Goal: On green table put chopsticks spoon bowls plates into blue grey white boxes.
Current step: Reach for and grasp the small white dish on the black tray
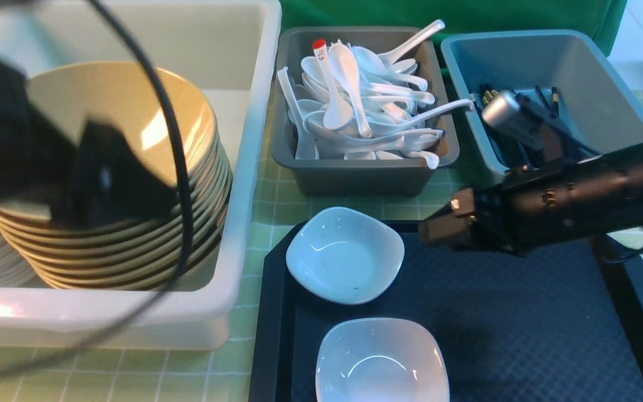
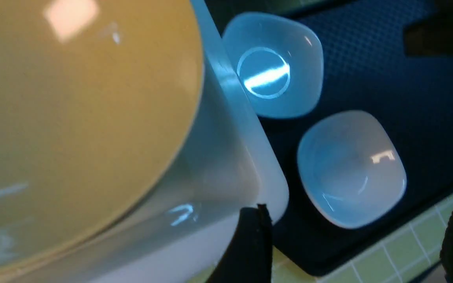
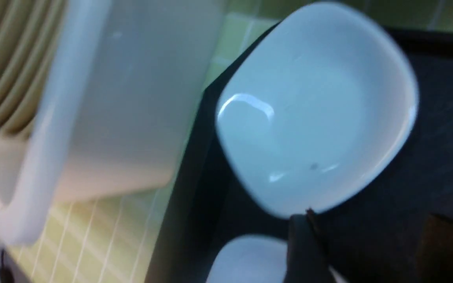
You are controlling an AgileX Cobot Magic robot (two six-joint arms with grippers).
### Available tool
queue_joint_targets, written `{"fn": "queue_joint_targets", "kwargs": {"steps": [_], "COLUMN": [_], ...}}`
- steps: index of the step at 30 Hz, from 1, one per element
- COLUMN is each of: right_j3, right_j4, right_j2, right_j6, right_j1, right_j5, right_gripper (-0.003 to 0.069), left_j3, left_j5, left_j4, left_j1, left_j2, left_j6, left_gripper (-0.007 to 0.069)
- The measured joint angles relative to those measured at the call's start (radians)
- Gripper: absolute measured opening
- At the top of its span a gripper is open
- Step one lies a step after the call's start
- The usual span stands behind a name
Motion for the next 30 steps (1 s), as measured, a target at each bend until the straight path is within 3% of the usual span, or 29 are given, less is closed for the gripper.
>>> {"fn": "queue_joint_targets", "kwargs": {"steps": [9,20,24,27,30], "right_j3": [-0.011,-0.090,-0.090,-0.090,-0.090], "right_j4": [0.345,0.405,0.418,0.448,0.455], "right_j2": [0.228,0.342,0.379,0.384,0.366], "right_j6": [-0.268,-0.359,-0.419,-0.473,-0.490], "right_j1": [0.006,0.006,0.006,0.006,0.005], "right_j5": [-0.048,-0.051,-0.010,0.018,0.034], "right_gripper": [0.0383,0.0379,0.0273,0.0101,0.0061], "left_j3": [0.091,0.091,0.091,0.091,0.091], "left_j5": [-0.043,-0.045,-0.045,-0.045,-0.045], "left_j4": [-0.019,-0.034,-0.034,-0.034,-0.034], "left_j1": [-0.001,-0.001,-0.001,-0.001,-0.001], "left_j2": [-0.038,-0.038,-0.038,-0.038,-0.038], "left_j6": [0.011,0.011,0.011,0.011,0.013], "left_gripper": [0.0501,0.0501,0.0501,0.0501,0.0501]}}
